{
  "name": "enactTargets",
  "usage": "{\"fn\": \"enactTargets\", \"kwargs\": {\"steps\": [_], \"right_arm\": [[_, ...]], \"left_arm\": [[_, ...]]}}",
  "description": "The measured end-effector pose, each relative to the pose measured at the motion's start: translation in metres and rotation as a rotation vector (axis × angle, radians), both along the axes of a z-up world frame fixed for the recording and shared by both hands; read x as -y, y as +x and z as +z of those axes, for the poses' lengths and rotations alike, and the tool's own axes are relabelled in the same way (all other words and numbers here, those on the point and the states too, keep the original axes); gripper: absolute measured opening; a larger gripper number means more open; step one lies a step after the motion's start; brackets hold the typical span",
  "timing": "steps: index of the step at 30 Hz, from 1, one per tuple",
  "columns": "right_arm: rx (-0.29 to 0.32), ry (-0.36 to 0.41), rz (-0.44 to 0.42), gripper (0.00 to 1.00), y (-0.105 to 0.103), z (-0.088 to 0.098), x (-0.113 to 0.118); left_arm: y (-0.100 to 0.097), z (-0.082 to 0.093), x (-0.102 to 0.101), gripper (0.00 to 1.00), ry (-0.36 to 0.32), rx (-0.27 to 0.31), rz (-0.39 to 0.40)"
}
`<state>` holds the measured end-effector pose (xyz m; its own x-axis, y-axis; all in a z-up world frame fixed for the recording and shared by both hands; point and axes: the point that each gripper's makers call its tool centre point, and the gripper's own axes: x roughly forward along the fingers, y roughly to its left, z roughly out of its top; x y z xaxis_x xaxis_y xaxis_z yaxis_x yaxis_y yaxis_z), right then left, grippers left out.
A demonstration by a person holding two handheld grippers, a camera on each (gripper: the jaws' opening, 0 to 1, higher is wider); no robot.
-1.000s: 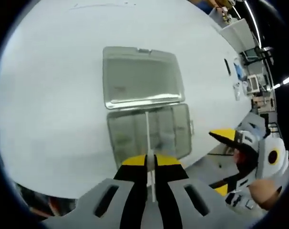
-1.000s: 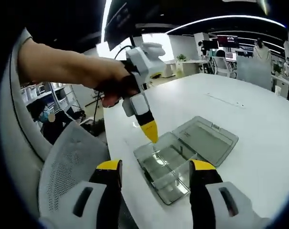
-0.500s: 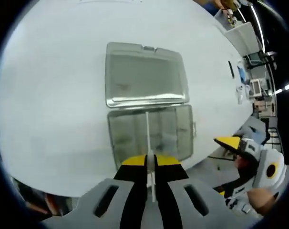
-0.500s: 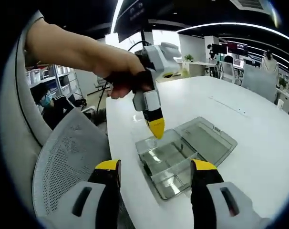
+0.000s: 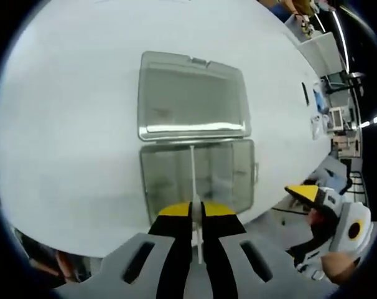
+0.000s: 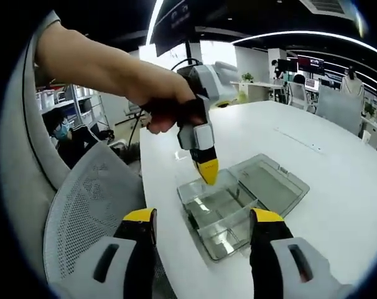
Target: Insert the divider into the dual guide fixture by aligning both edges with the guide slots and pushing it downward to the bottom, including one-sided entry, uneven engagement, binding, and posture correction.
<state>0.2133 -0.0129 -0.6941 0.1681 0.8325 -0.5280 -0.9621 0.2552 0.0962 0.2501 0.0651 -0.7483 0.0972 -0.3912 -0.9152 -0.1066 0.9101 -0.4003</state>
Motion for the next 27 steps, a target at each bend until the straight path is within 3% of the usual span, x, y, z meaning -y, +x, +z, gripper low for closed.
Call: {"fn": "enactTargets", "kwargs": {"steps": [27], "right_arm": [[-0.013,-0.002,-0.006,0.59,0.004,-0.002,0.006]], "left_arm": [[0.002,-0.017,-0.006,0.02,0.032,-0.03,0.008]]}}
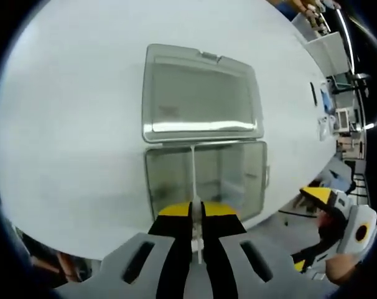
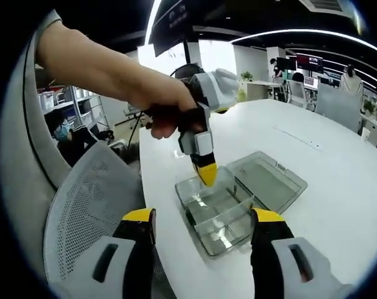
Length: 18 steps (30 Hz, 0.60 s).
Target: Insert the divider into the dual guide fixture by aligning both edges with the guide slots and pushing it downward to the bottom, including one-sided entry, uneven engagement, binding, and posture correction.
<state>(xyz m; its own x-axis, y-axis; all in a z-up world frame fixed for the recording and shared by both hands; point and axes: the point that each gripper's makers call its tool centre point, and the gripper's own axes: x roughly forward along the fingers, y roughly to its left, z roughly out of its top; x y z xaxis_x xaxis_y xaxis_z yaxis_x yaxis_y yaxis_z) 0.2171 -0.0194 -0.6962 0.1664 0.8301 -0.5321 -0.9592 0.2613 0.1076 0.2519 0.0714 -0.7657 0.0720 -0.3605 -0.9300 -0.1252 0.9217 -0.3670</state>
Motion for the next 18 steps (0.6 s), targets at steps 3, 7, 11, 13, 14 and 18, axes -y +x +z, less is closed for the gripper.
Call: {"fn": "enactTargets", "kwargs": {"steps": [3,7,11,13,14,18], "right_arm": [[-0.001,-0.002,-0.002,0.59,0.0014,-0.001,0.0011],[-0.003,-0.001,-0.005,0.59,0.0025,-0.0012,0.0015],[-0.004,0.0,-0.006,0.59,0.0035,-0.0013,0.0007],[-0.007,0.001,-0.007,0.59,0.0036,-0.0012,0.0003],[-0.007,0.004,-0.008,0.59,0.0038,-0.0008,0.0],[-0.009,0.004,-0.008,0.59,0.0036,-0.0009,-0.0003]], "left_arm": [[-0.0015,0.0,0.0016,0.02,0.0,-0.004,0.0],[0.0001,-0.0016,0.0025,0.02,-0.002,-0.006,-0.006],[-0.0007,-0.0022,0.0034,0.02,-0.002,-0.008,-0.008],[-0.0004,-0.0033,0.0029,0.02,0.002,-0.009,-0.008],[-0.0005,-0.0033,0.003,0.02,0.003,-0.01,-0.008],[-0.0002,-0.0038,0.0026,0.02,0.009,-0.009,-0.011]]}}
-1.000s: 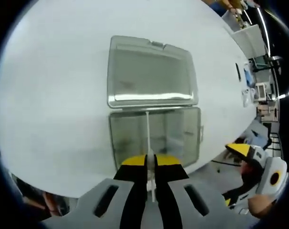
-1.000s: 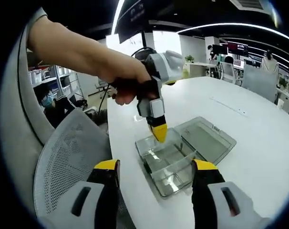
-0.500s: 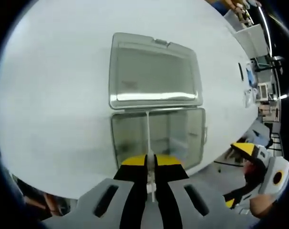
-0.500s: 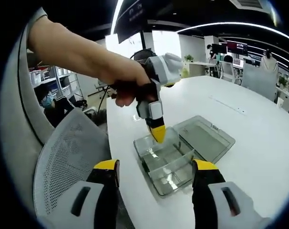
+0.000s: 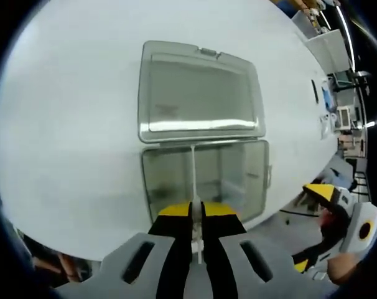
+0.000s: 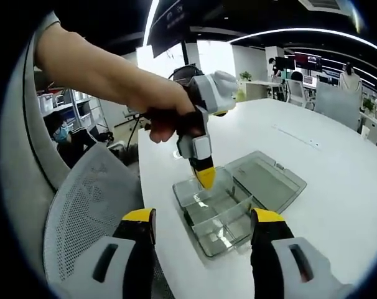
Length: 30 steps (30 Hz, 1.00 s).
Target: Insert the divider into the dual guide fixture by aligning both edges with the guide slots and pushing it downward to the bottom, including one-sided entry, uneven engagement, binding, and posture correction.
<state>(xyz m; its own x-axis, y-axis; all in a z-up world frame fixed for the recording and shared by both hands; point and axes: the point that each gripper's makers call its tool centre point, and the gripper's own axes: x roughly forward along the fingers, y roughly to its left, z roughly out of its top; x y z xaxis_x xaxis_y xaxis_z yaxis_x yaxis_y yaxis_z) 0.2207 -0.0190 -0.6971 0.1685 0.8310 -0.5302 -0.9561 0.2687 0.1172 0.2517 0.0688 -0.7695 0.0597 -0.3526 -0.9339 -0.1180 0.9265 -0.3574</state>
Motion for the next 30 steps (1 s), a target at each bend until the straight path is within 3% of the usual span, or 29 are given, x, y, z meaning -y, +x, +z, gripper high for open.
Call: {"fn": "enactTargets", "kwargs": {"steps": [17,30], "right_arm": [[-0.001,0.004,-0.002,0.59,-0.0007,0.0006,0.0016],[-0.005,0.005,-0.003,0.58,-0.0008,0.0001,0.0019]], "left_arm": [[0.0003,-0.0002,0.0014,0.02,0.053,-0.009,-0.03],[0.0001,0.0002,0.0003,0.02,0.049,-0.013,-0.031]]}}
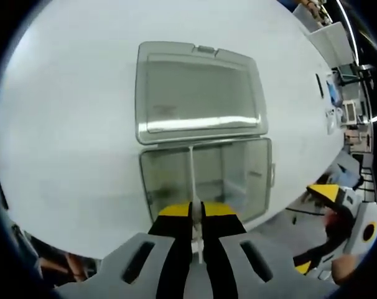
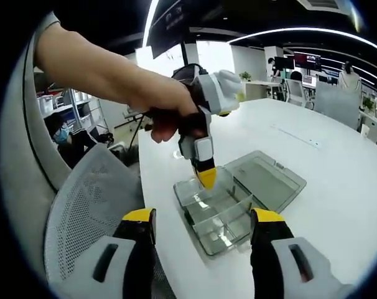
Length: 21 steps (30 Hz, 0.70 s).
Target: Insert the divider into the dual guide fixture by aligning both edges with the guide slots and pushing it downward to the bottom, including one-sided entry, uneven engagement, binding, and posture correction.
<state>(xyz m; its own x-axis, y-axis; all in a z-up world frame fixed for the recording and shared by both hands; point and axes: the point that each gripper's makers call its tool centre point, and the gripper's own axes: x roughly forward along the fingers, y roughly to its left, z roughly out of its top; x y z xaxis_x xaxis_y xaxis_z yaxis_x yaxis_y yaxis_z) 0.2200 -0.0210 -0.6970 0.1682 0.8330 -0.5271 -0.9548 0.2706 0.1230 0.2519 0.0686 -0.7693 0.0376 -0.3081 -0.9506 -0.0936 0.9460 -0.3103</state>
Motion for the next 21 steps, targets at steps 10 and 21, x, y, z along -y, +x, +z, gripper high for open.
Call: {"fn": "enactTargets", "kwargs": {"steps": [10,21], "right_arm": [[-0.001,0.001,0.001,0.58,-0.0006,-0.0002,-0.0017],[-0.008,0.002,-0.002,0.58,-0.0015,-0.0009,-0.0012]], "left_arm": [[0.0002,0.0024,-0.0004,0.02,-0.011,-0.002,0.0],[-0.0013,0.0005,0.0024,0.02,-0.015,0.002,0.002]]}}
